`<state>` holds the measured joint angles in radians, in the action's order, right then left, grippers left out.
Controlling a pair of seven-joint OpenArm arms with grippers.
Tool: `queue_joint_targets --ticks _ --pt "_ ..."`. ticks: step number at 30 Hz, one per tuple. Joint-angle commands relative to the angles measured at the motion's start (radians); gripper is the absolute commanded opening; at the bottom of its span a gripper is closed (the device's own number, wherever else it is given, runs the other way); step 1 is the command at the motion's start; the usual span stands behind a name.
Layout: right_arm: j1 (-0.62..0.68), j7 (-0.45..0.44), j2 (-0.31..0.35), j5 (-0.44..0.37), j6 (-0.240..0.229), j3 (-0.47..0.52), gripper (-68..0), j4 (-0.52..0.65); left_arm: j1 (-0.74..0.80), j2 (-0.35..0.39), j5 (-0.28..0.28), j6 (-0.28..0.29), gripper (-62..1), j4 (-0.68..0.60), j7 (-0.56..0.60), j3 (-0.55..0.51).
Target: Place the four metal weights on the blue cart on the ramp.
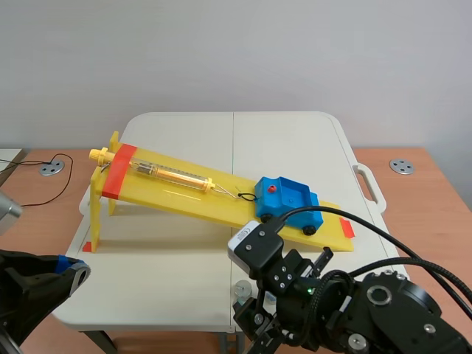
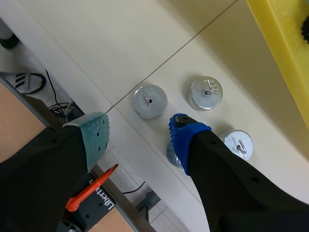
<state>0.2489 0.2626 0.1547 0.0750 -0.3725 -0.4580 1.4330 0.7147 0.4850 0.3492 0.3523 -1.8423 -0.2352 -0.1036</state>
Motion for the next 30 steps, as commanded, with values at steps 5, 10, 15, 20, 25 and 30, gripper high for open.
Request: queue_joint_targets --ticks 5,10,15,20,25,30 --pt "-0.092 -0.146 -0.037 0.009 0.075 -0.022 -38.6 0.047 -0.003 -0.008 0.074 0.010 -55.8 -0.073 0.106 -0.018" --pt "-0.120 -0.150 -0.058 0.016 0.085 -0.042 -38.5 0.010 -0.003 -0.008 0.074 0.010 -55.8 -0.073 0.106 -0.018" --pt "-0.158 -0.154 -0.079 0.019 0.093 -0.061 -38.5 -0.053 -0.003 -0.008 0.074 0.010 -55.8 -0.073 0.106 -0.018" --pt "-0.169 -0.155 -0.083 0.021 0.093 -0.080 -38.5 -0.074 -0.003 -0.008 0.074 0.010 -55.8 -0.073 0.106 -0.018" --pt "-0.174 -0.174 -0.083 0.030 0.093 -0.095 -38.6 -0.114 -0.003 -0.008 0.074 0.010 -55.8 -0.073 0.106 -0.018" --pt "-0.196 -0.180 -0.083 0.031 0.093 -0.114 -38.6 -0.153 -0.003 -0.008 0.074 0.010 -55.8 -0.073 0.106 -0.018"
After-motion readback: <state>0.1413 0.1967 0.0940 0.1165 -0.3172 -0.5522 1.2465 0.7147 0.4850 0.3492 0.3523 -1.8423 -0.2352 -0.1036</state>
